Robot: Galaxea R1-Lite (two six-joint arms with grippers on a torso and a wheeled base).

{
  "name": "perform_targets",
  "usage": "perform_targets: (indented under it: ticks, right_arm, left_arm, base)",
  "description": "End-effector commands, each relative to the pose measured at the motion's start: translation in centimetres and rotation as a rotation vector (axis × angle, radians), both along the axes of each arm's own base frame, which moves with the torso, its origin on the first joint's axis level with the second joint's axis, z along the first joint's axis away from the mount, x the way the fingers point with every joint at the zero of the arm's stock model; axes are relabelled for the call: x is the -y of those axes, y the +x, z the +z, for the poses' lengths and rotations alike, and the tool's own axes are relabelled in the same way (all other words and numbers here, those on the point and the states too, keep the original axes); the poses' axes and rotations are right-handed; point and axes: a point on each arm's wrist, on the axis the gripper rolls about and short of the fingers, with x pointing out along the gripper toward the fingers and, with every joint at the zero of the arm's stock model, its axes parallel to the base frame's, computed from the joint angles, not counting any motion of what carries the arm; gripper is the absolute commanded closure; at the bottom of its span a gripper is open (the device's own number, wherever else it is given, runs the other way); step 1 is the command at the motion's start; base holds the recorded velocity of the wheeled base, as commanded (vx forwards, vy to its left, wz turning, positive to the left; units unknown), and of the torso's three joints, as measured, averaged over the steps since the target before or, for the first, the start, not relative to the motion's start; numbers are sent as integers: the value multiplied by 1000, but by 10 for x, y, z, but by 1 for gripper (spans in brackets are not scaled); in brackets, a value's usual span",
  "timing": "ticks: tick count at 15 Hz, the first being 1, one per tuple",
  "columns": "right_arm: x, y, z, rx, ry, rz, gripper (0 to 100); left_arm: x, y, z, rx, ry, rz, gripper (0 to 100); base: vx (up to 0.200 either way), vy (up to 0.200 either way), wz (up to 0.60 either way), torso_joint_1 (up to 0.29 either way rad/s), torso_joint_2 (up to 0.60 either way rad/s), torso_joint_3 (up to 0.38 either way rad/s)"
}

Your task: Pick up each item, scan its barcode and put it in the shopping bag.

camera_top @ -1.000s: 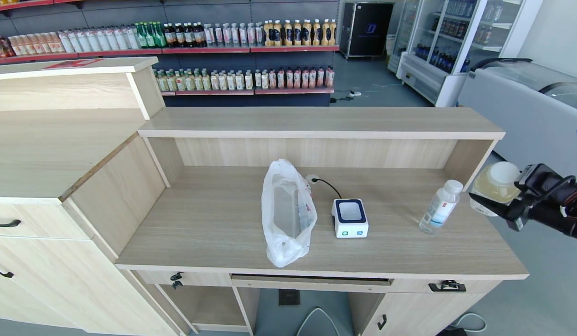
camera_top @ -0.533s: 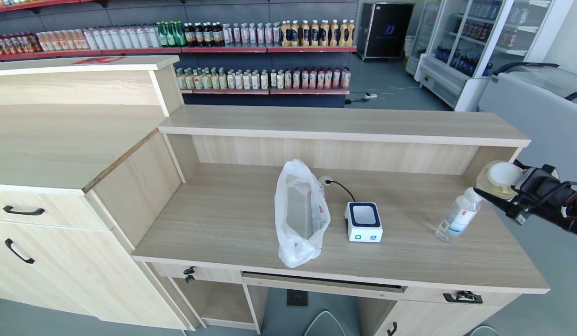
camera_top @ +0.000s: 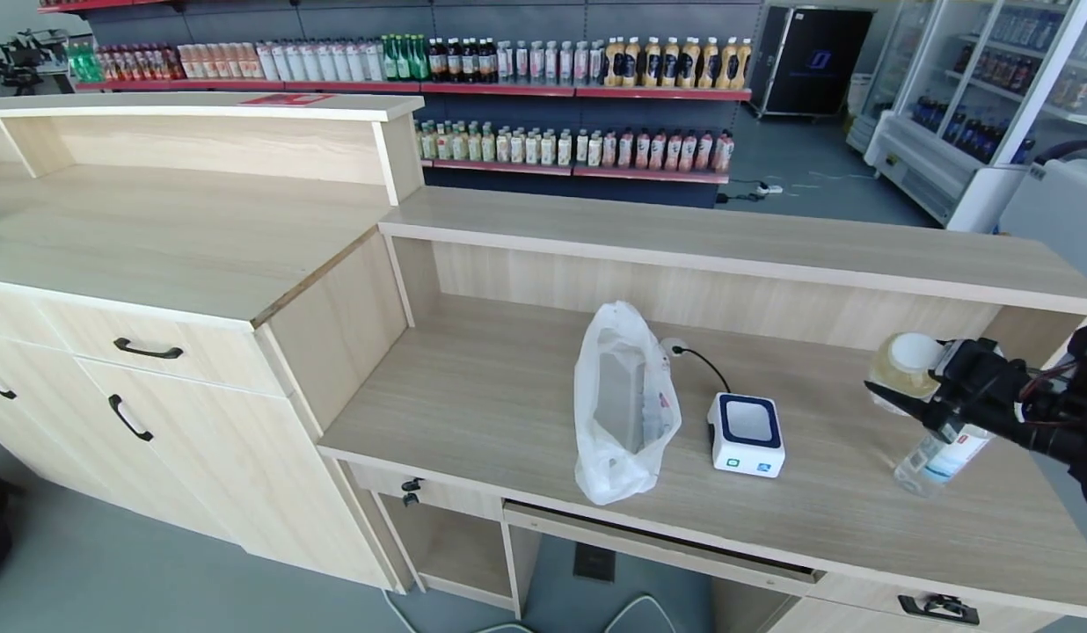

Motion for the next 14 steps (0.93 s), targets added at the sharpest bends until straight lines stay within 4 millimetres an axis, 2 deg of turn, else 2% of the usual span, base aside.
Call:
perform_targets:
  ticks: [1, 4, 8, 14]
  right_arm:
    - [4, 18, -12, -7, 18, 84, 100]
    - [0, 22, -9, 37, -26, 127, 100]
    - [-8, 28, -22, 16, -36, 158, 100]
    - [-18, 40, -29, 33, -62, 197, 100]
  left_arm:
    - [0, 0, 0, 0, 0, 0, 0]
    - [0, 0, 0, 0, 0, 0, 0]
    - [0, 0, 0, 0, 0, 0, 0]
    - [0, 0, 0, 0, 0, 0, 0]
  base:
    - [0, 0, 0, 0, 0, 0]
    - [0, 0, 0, 0, 0, 0]
    - [0, 0, 0, 0, 0, 0]
    - [0, 0, 0, 0, 0, 0]
